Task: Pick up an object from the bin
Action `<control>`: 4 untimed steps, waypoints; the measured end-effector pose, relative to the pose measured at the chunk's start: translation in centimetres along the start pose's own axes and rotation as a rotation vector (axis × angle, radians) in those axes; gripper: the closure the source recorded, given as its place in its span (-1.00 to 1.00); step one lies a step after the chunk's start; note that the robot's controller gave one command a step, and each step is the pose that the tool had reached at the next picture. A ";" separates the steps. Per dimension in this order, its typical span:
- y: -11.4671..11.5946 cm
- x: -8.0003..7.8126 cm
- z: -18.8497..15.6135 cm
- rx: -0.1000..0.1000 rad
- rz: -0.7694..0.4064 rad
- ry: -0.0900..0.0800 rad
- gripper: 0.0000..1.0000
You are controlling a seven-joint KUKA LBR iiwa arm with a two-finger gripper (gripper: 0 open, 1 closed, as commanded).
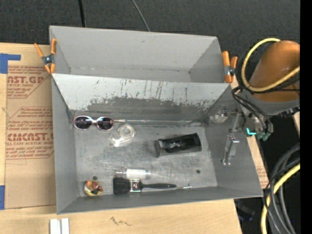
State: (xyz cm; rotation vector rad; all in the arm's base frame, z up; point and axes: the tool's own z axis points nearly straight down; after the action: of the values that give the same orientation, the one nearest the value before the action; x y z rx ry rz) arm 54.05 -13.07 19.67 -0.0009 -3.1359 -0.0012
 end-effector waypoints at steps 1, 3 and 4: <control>0.0 -0.2 -0.4 0.001 -0.001 -0.008 -1.00; 0.0 -0.3 1.7 -0.004 -0.009 0.009 -1.00; 3.9 -2.1 8.4 0.004 0.033 -0.066 1.00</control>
Offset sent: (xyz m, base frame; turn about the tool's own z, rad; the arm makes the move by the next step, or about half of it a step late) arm 0.0004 0.0391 -0.1267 0.1300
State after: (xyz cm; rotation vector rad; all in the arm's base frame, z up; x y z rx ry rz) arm 56.12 -9.20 11.26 -0.0535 -3.2017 0.0056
